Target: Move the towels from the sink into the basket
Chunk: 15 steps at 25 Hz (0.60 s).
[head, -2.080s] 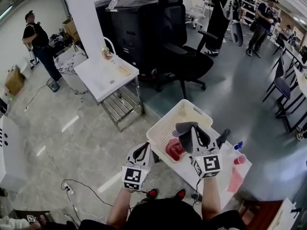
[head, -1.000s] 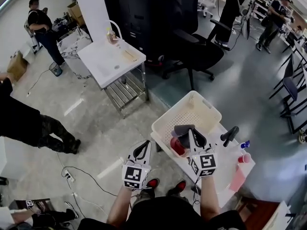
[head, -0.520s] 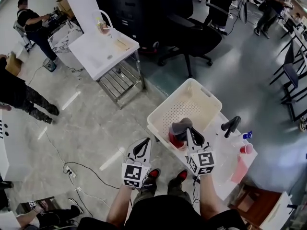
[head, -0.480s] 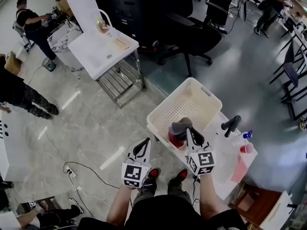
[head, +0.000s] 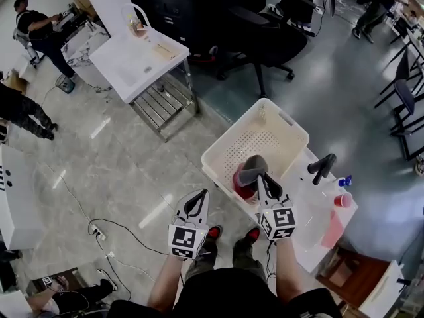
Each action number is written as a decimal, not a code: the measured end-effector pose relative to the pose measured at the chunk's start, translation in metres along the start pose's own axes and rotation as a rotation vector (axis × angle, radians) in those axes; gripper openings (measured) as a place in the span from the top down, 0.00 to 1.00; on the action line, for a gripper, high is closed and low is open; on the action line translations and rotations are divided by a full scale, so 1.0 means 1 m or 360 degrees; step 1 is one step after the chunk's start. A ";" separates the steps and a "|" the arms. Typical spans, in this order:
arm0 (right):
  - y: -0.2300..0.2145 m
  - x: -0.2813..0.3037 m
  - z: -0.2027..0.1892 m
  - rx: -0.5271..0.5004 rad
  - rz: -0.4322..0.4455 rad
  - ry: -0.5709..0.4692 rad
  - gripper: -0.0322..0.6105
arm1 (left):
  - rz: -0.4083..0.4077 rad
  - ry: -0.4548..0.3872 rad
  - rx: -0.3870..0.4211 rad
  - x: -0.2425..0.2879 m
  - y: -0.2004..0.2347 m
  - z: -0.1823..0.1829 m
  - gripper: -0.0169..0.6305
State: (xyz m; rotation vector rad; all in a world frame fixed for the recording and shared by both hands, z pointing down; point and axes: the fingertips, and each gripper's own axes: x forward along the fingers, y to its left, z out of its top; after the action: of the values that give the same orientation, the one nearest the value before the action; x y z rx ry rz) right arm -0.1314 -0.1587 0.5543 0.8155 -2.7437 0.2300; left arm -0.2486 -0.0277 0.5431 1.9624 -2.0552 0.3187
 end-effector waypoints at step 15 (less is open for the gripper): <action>0.001 -0.003 0.009 -0.0056 -0.0006 -0.0028 0.58 | -0.0041 -0.0032 0.0021 -0.002 -0.006 0.014 0.96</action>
State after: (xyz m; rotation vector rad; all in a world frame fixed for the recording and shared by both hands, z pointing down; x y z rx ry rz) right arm -0.1315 -0.1586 0.5450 0.8169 -2.7543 0.1740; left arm -0.2435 -0.0309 0.5292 2.0059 -2.0436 0.3091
